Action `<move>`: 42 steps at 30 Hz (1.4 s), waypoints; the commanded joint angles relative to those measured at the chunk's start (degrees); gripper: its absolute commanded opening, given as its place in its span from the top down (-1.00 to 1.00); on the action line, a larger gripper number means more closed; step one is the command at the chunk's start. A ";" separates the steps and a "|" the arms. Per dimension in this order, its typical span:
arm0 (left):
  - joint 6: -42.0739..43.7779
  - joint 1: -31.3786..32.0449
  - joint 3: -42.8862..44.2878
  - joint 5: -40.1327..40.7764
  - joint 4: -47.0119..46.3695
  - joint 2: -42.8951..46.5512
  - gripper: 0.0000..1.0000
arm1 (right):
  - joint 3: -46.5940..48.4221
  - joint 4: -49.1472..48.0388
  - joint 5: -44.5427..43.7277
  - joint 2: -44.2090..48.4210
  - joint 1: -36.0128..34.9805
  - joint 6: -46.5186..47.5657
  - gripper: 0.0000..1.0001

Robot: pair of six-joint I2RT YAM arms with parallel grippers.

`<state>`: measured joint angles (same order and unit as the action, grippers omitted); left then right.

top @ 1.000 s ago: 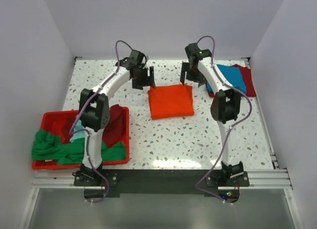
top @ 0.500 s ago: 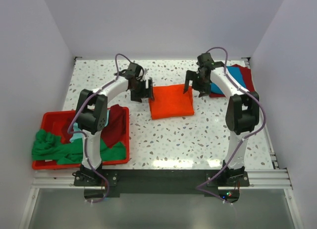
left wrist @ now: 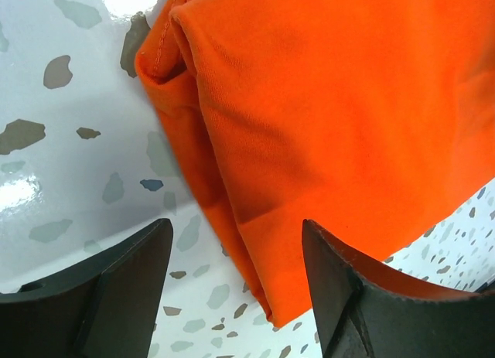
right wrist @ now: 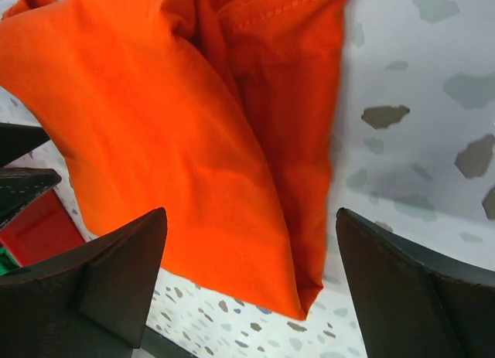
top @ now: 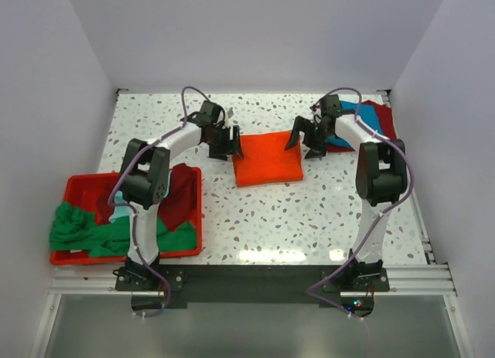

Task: Fold and stack the t-shirts
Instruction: Neatly place the folded tshirt to the corner

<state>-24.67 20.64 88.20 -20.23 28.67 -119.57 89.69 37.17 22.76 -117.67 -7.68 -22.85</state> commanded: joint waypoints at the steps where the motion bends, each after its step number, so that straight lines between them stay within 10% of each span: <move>1: 1.46 -0.08 -0.14 -1.48 -2.30 -1.80 -0.43 | 2.42 -3.15 2.64 -2.48 0.48 1.14 -0.88; 28: 2.69 -0.08 -0.05 -6.40 -2.12 -6.56 0.45 | -8.56 -16.34 4.31 -6.96 -4.26 -3.60 -0.59; 34: 2.78 0.01 -0.40 -6.40 -2.39 -6.29 0.45 | -7.25 -15.46 2.03 -7.84 -5.76 -4.04 0.02; 38: 2.87 -0.08 -0.58 -6.49 -2.65 -5.85 0.16 | -6.02 -13.00 -1.22 -6.26 -5.68 -3.52 1.00; 42: 2.52 -0.17 1.26 -6.23 -3.00 -5.59 -0.16 | -1.56 -7.48 -6.40 -3.98 -5.68 -1.06 1.00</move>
<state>-23.40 20.64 88.64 -29.28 25.43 -123.94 85.21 21.96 24.99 -122.72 -13.13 -27.07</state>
